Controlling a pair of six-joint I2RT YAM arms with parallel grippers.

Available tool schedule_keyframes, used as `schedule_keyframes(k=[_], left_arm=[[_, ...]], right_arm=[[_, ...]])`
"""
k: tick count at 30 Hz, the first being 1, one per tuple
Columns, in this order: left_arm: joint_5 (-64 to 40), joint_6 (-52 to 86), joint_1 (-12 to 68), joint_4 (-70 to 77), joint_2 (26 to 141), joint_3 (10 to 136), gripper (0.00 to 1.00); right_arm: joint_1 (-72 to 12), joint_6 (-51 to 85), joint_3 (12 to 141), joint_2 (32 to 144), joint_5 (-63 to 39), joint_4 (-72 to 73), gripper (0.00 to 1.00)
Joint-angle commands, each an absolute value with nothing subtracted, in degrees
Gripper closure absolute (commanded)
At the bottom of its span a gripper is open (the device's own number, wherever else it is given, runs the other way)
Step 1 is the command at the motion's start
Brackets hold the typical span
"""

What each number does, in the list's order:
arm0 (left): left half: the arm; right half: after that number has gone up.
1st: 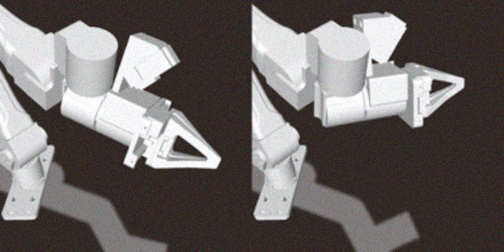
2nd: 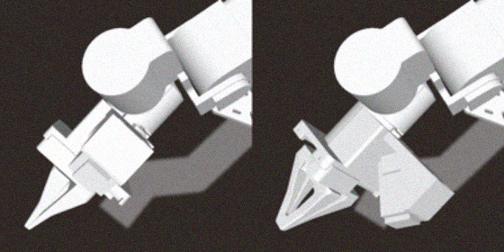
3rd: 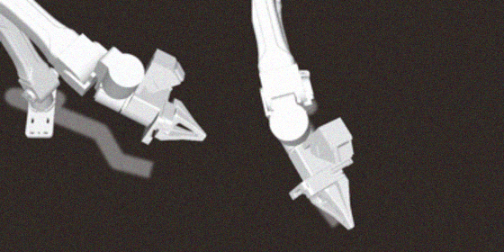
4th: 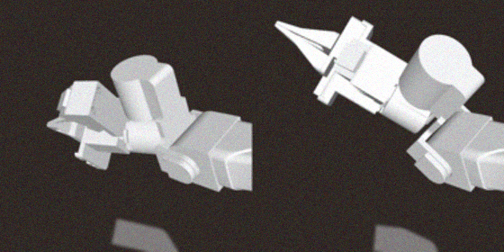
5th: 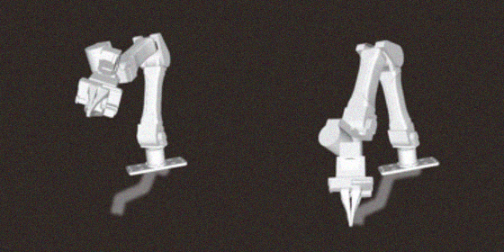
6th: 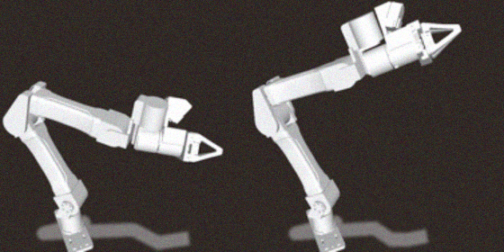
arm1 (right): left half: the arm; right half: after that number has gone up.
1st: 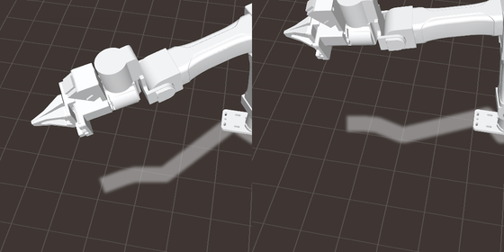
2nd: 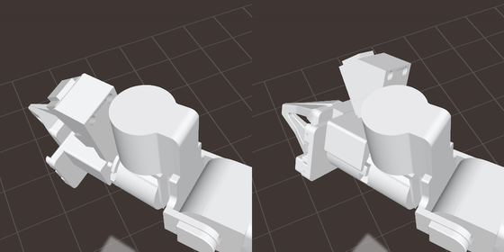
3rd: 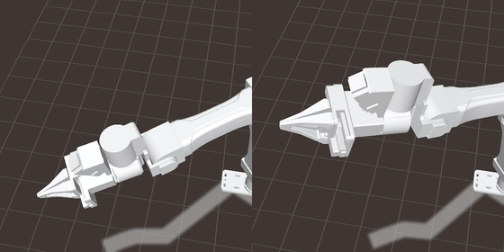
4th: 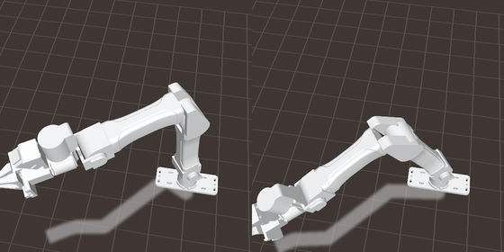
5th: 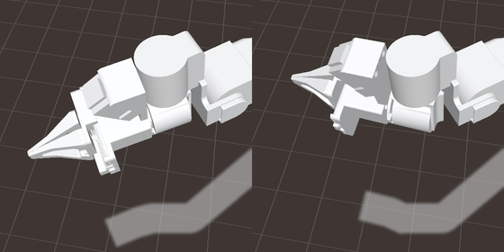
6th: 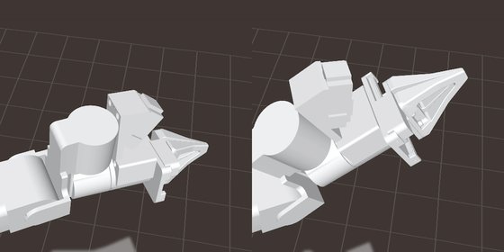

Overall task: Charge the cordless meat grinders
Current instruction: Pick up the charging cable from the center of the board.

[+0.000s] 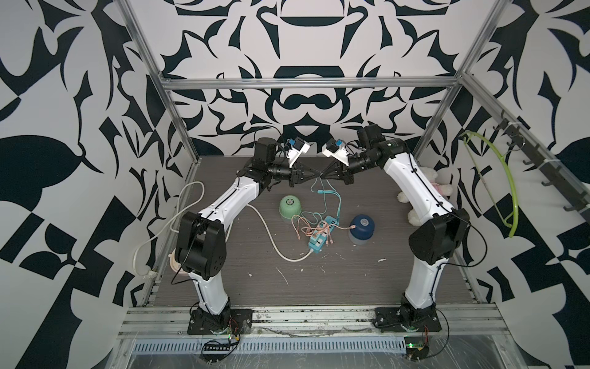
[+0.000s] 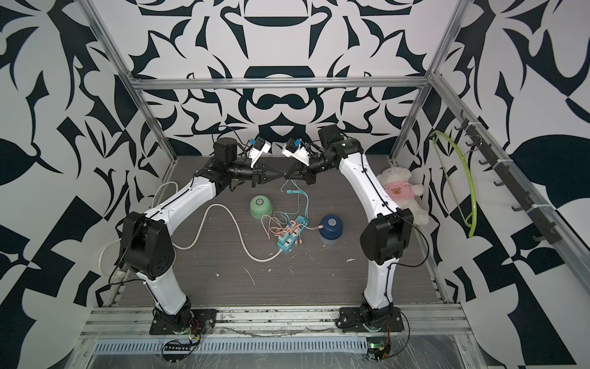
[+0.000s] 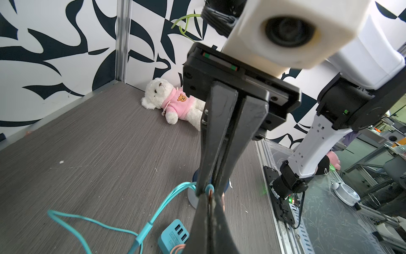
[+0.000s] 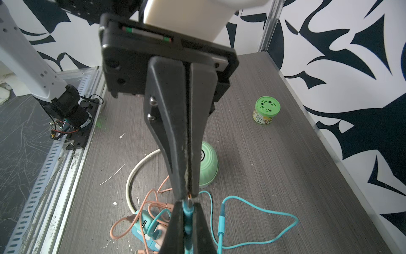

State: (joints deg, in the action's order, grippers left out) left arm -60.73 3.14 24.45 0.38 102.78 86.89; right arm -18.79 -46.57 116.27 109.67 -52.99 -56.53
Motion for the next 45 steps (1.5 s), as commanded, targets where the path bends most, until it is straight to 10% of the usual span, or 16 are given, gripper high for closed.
schedule_keyframes(k=[1,8,18,25,34,43,45], left_arm=[[-63.5,4.4,25.9,2.6,103.0,87.9,1.00],[-63.4,6.0,25.9,4.0,102.5,87.4,0.67],[-64.3,7.0,26.3,3.7,103.6,87.4,0.92],[-63.2,6.1,26.0,2.4,102.0,85.4,0.66],[-63.0,6.6,25.9,3.6,101.9,85.1,1.00],[-62.2,7.7,25.9,5.8,101.1,84.7,1.00],[-61.7,8.8,25.9,7.1,100.8,84.3,0.74]], right_arm=[[-20.3,-46.7,117.7,108.5,-54.1,-55.7,1.00],[-20.3,-46.4,117.6,108.9,-55.9,-56.3,1.00],[-20.3,-45.1,118.4,108.9,-57.6,-55.3,1.00],[-19.8,-42.6,118.2,108.1,-57.9,-53.4,1.00],[-19.4,-41.3,117.4,107.9,-59.1,-52.7,1.00],[-19.0,-42.1,116.5,107.3,-58.2,-54.6,1.00],[-19.0,-42.1,116.6,107.2,-58.1,-54.8,1.00]])
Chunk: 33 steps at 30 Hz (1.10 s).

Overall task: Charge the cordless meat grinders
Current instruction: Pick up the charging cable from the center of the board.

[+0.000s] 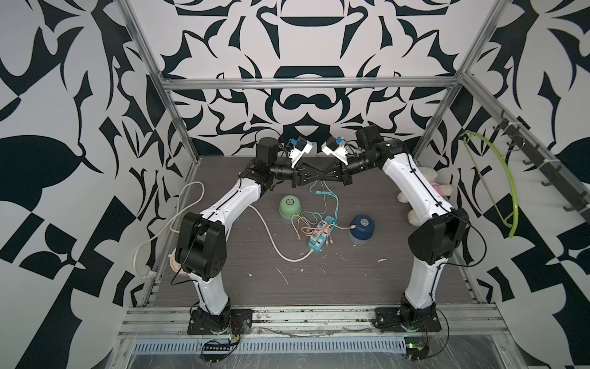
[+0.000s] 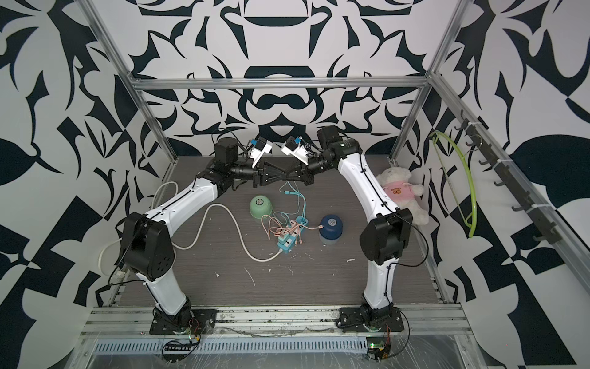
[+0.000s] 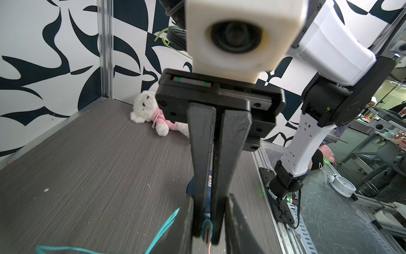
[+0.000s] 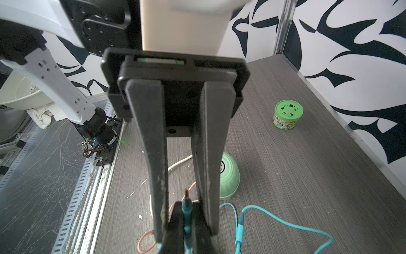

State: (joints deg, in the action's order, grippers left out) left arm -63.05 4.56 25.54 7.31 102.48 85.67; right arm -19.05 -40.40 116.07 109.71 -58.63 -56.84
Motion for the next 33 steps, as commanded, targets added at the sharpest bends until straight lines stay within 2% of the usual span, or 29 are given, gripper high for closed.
schedule_keyframes(k=[1,2,5,11,15,17,23,33], left_arm=[[-61.5,9.2,25.8,8.0,100.5,83.8,0.67],[-61.2,9.6,25.7,9.2,100.1,83.2,0.63],[-61.0,11.1,24.9,11.3,99.5,82.0,0.62],[-61.6,11.8,24.3,12.4,99.1,81.5,0.70],[-61.6,13.5,24.2,15.4,98.7,80.7,0.57],[-61.4,13.7,23.8,15.9,98.5,80.4,0.55],[-62.3,15.8,23.3,17.8,99.3,80.5,0.68],[-62.3,12.4,23.4,12.7,100.6,82.2,0.77]], right_arm=[[-18.9,-42.1,116.6,107.1,-58.1,-54.8,1.00],[-18.9,-42.1,116.5,107.1,-58.1,-54.8,1.00],[-18.6,-42.2,116.5,106.8,-58.1,-55.0,1.00],[-18.5,-42.3,116.3,106.9,-57.8,-55.3,1.00],[-18.5,-42.8,115.8,106.8,-57.0,-56.0,1.00],[-18.4,-42.9,115.8,106.8,-57.0,-56.2,1.00],[-18.5,-43.0,116.0,107.0,-57.3,-56.2,1.00],[-18.4,-41.9,116.9,107.6,-58.7,-55.6,1.00]])
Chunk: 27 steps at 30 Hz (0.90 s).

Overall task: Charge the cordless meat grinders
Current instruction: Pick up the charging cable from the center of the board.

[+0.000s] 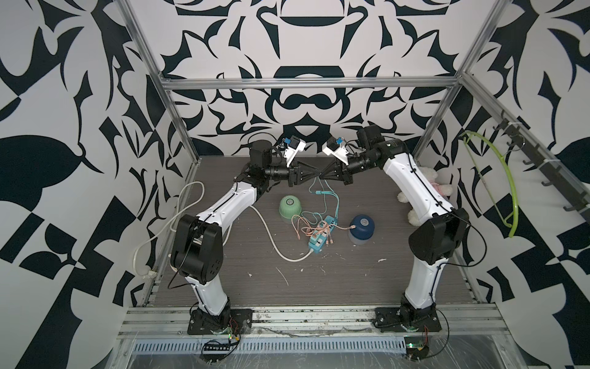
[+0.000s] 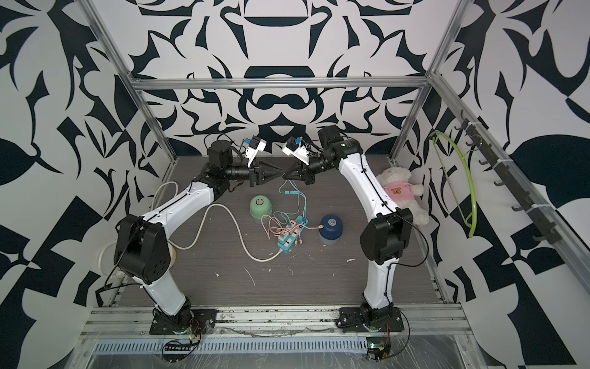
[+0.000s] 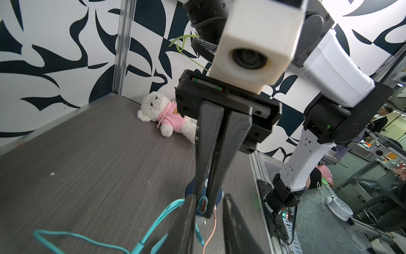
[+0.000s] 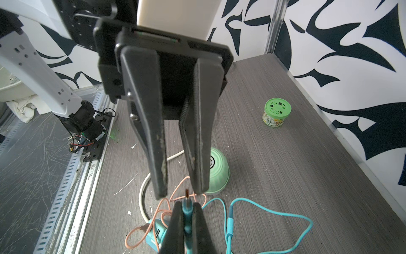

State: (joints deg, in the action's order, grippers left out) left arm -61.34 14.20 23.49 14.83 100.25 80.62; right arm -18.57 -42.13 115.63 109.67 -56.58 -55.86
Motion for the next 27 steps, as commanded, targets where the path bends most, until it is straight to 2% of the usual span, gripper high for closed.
schedule_keyframes(k=[1,13,16,21,25,27], left_arm=[[-62.3,12.4,23.5,12.7,100.7,82.3,0.78],[-63.3,13.8,24.0,14.1,102.3,83.6,0.97],[-63.5,13.9,24.1,14.2,102.5,83.7,0.97],[-64.1,14.5,24.3,14.2,102.7,83.9,0.88],[-64.4,14.7,24.5,14.3,103.0,84.2,0.89],[-64.6,14.8,24.6,14.4,103.2,84.4,0.93]], right_arm=[[-18.4,-41.8,116.9,107.6,-58.9,-55.6,1.00],[-18.7,-41.4,117.6,108.3,-59.6,-55.7,1.00],[-18.9,-41.3,118.0,108.8,-59.6,-55.6,1.00],[-19.1,-41.0,118.8,109.4,-59.6,-55.5,1.00],[-19.3,-40.8,119.2,109.8,-59.6,-55.5,1.00],[-19.3,-40.8,119.5,109.9,-59.5,-55.5,1.00]])
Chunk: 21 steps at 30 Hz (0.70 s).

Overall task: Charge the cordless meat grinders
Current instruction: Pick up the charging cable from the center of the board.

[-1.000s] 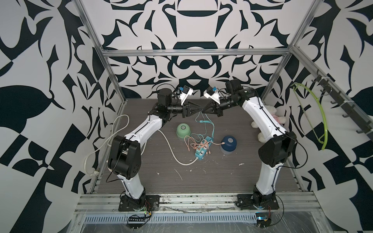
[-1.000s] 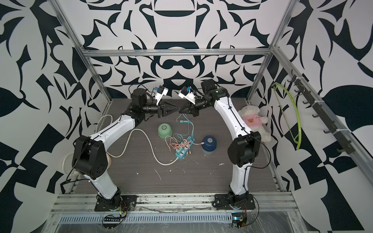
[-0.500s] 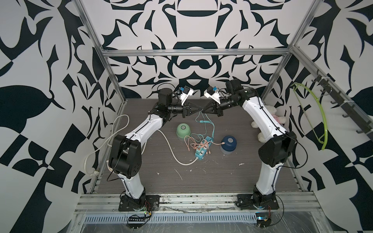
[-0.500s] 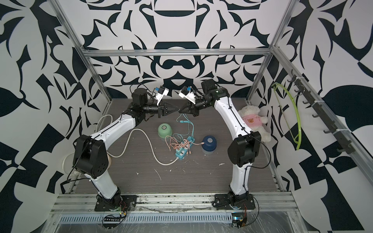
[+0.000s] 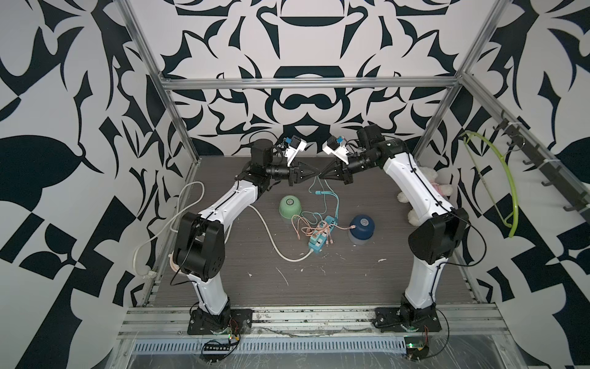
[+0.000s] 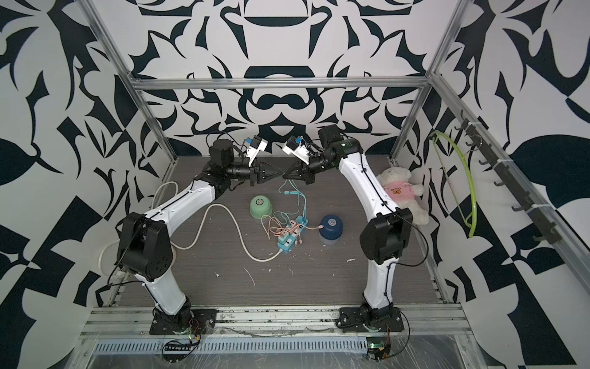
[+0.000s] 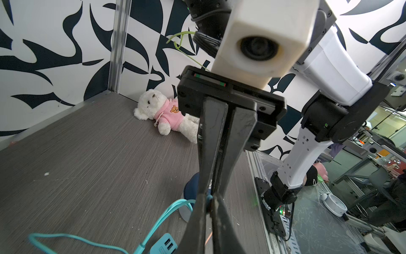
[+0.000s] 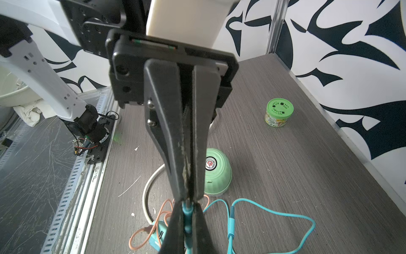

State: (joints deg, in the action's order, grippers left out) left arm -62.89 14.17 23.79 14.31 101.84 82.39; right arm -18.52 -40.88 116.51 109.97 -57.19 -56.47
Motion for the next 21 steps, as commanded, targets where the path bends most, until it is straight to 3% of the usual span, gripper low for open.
schedule_keyframes(k=[1,4,7,10,12,16,19,21], left_arm=[[-64.6,14.9,24.6,14.5,103.2,84.4,0.95],[-64.9,15.2,24.7,14.6,103.4,84.7,0.94],[-64.9,15.4,24.8,14.6,103.4,84.6,0.84],[-65.1,15.5,24.9,14.5,103.3,84.5,0.80],[-65.4,15.6,24.9,14.5,103.3,84.6,0.83],[-65.5,15.6,25.0,14.3,103.4,84.6,0.99],[-65.5,15.4,25.0,13.6,103.5,84.6,1.00],[-65.4,14.9,25.0,12.5,103.5,84.6,0.91]], right_arm=[[-19.4,-40.7,119.6,109.9,-59.5,-55.5,1.00],[-19.5,-40.5,120.1,110.3,-59.5,-55.5,1.00],[-19.7,-40.3,120.2,110.6,-59.3,-55.5,1.00],[-19.8,-40.1,120.4,110.8,-59.1,-55.4,1.00],[-19.8,-40.1,120.5,110.9,-59.1,-55.4,1.00],[-19.8,-40.0,120.7,110.9,-59.2,-55.3,1.00],[-19.8,-39.7,120.7,110.8,-59.2,-54.9,1.00],[-19.8,-39.4,120.8,110.8,-59.2,-54.6,1.00]])
